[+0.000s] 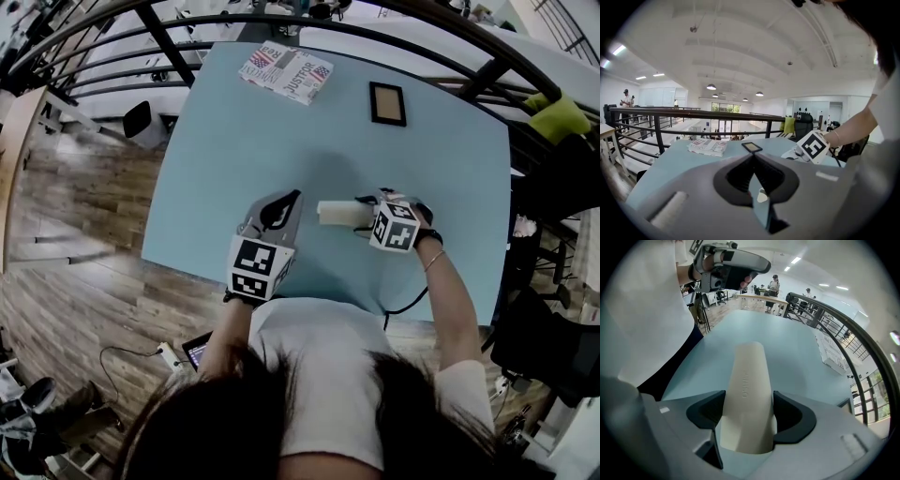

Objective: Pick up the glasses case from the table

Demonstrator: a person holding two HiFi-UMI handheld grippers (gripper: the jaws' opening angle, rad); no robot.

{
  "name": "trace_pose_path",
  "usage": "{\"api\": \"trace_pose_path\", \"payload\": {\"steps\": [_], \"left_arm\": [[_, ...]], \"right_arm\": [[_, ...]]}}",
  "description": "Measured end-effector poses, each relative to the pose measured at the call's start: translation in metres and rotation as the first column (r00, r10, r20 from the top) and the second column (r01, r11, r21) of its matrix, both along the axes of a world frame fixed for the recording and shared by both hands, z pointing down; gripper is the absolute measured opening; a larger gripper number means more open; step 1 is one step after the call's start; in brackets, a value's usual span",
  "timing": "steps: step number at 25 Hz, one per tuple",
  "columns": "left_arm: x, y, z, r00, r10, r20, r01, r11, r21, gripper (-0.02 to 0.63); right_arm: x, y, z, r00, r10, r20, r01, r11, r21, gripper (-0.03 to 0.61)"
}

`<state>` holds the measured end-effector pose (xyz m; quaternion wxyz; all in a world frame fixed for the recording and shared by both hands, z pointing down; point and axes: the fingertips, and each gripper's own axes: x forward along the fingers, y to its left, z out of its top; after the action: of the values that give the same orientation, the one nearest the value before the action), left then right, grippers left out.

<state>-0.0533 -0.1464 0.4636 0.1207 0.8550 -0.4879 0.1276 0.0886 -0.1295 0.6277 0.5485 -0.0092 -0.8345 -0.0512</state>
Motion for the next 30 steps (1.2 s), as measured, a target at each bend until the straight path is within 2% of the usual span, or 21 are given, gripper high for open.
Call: {"api": "trace_pose_path", "payload": {"steps": [12, 20, 24, 27, 30], "left_arm": [[0.003, 0.003, -0.013, 1.0, 0.015, -0.004, -0.015, 0.999, 0.031, 0.054], [0.005, 0.001, -0.018, 1.0, 0.024, -0.003, -0.024, 0.999, 0.047, 0.054], [0.005, -0.001, -0.021, 1.0, 0.027, -0.001, -0.027, 0.998, 0.058, 0.054], [0.006, -0.002, -0.024, 1.0, 0.031, 0.0, -0.03, 0.998, 0.063, 0.054], [0.006, -0.001, -0.026, 0.999, 0.034, 0.0, -0.034, 0.997, 0.07, 0.054]], "right_arm": [[0.001, -0.007, -0.032, 0.997, 0.056, 0.058, -0.06, 0.995, 0.078, 0.321], [0.003, -0.015, -0.074, 0.977, 0.122, 0.176, -0.155, 0.97, 0.185, 0.319], [0.006, -0.026, -0.106, 0.953, 0.151, 0.262, -0.228, 0.929, 0.293, 0.319], [0.011, -0.035, -0.135, 0.917, 0.184, 0.353, -0.316, 0.876, 0.363, 0.321], [0.016, -0.041, -0.161, 0.866, 0.214, 0.452, -0.413, 0.815, 0.407, 0.321]]}}
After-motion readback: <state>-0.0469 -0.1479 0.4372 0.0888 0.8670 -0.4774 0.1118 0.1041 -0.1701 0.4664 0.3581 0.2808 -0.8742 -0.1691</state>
